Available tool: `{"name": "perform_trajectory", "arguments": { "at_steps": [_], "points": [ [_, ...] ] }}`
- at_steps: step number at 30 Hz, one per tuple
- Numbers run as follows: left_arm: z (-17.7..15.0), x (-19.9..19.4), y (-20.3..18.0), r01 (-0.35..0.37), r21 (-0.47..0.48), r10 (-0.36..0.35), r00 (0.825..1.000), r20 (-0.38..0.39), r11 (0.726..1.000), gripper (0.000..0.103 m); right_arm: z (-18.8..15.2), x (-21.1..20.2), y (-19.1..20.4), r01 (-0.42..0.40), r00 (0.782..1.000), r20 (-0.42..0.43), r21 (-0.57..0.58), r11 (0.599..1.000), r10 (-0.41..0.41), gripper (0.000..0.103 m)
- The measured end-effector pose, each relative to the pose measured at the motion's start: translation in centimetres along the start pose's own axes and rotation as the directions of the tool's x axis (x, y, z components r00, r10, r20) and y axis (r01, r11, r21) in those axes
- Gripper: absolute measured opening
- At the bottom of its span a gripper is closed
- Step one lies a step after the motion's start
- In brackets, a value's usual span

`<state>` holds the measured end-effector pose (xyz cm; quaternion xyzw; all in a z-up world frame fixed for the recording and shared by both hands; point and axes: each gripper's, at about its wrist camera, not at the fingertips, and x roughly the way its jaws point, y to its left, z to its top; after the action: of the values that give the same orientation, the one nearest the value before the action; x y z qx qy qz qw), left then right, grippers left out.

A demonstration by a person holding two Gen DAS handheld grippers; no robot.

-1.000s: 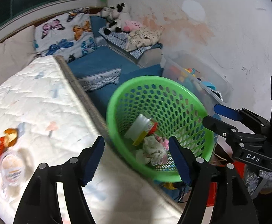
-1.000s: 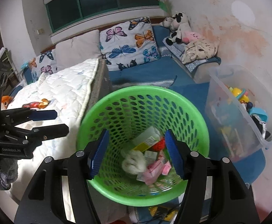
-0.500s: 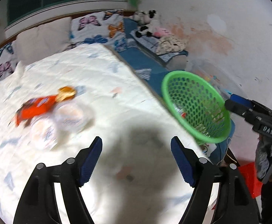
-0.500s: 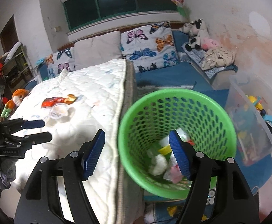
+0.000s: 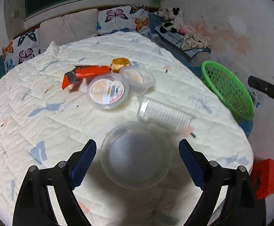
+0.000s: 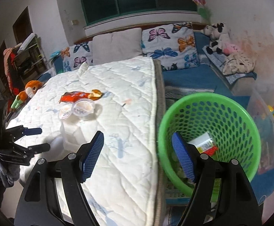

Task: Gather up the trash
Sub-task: 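Move back over the bed and grasp the large clear round container with the left gripper, then grasp the clear rectangular plastic box with the right gripper while the left holds the round container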

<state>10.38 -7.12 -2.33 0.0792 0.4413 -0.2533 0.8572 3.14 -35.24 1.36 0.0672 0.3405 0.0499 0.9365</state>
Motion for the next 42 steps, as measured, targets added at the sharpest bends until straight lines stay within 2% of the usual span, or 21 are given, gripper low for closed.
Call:
{"name": "perform_trajectory", "arguments": {
  "at_steps": [2,9,23,28,32,35,42],
  "points": [
    [-0.2,0.5,0.0,0.012,0.009,-0.012,1.000,-0.014,1.000,0.091,0.0,0.3,0.4,-0.010,1.000,-0.007,-0.007,1.000,0.010,0.075],
    [-1.0,1.8,0.3,0.025,0.026,-0.024,0.998,-0.053,0.999,0.091,-0.4,1.6,1.7,-0.034,0.999,-0.038,-0.023,0.999,0.033,0.075],
    [-1.1,3.1,0.1,0.035,0.058,-0.030,0.997,-0.075,0.998,0.093,-0.5,3.4,3.9,-0.085,0.993,-0.083,-0.059,0.995,0.080,0.075],
    [-1.1,3.3,0.1,0.047,0.052,-0.043,0.996,-0.074,0.998,0.093,-0.5,3.9,4.8,-0.106,0.990,-0.098,-0.070,0.992,0.099,0.075],
    [-1.5,3.6,-0.4,0.029,0.081,-0.023,0.997,-0.073,0.996,0.091,-0.5,4.4,5.6,-0.120,0.988,-0.110,-0.082,0.989,0.111,0.075],
    [-1.6,3.2,0.0,0.035,0.066,-0.030,0.998,-0.063,0.997,0.090,-0.5,4.9,6.0,-0.136,0.985,-0.121,-0.083,0.987,0.126,0.075],
    [-1.8,1.3,1.8,-0.002,0.037,0.003,1.000,-0.025,0.999,0.090,-0.3,6.6,7.1,-0.168,0.977,-0.145,-0.080,0.983,0.155,0.075]
  ]
}}
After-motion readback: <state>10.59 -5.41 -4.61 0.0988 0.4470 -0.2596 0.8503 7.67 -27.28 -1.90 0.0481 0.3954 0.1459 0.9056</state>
